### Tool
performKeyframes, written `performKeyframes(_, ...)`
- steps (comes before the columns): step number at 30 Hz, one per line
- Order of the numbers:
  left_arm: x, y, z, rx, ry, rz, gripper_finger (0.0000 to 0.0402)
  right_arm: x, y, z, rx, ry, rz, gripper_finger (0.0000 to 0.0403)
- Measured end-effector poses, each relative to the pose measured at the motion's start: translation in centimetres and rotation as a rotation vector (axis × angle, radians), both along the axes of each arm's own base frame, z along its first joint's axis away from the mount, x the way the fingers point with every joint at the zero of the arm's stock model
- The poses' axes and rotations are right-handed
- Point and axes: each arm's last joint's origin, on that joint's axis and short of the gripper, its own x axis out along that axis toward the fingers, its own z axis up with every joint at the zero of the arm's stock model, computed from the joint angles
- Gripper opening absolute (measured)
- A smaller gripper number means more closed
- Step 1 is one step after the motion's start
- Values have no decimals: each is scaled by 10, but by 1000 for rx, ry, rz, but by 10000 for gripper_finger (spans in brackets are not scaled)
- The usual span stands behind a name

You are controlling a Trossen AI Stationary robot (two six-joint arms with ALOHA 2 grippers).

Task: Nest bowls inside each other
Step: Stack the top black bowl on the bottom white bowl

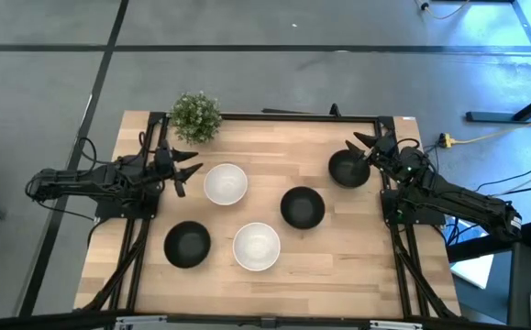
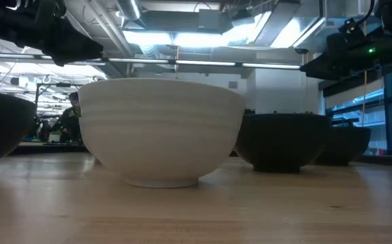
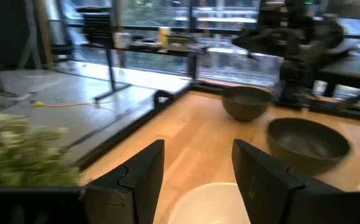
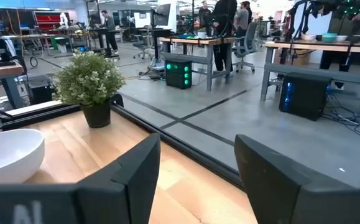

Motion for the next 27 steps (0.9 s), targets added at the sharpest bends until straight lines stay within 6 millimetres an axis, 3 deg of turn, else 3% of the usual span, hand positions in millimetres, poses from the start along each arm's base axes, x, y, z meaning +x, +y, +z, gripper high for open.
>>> performKeyframes(8,0,0,0,0,0,2,183,0,0,-1,35,-21,21,212)
performKeyframes(19,0,0,0,0,0,1,183,1,2,-2,17,19,70,303)
performKeyframes(27,0,0,0,0,0,1,183,1,2,-2,53,-13,69,316)
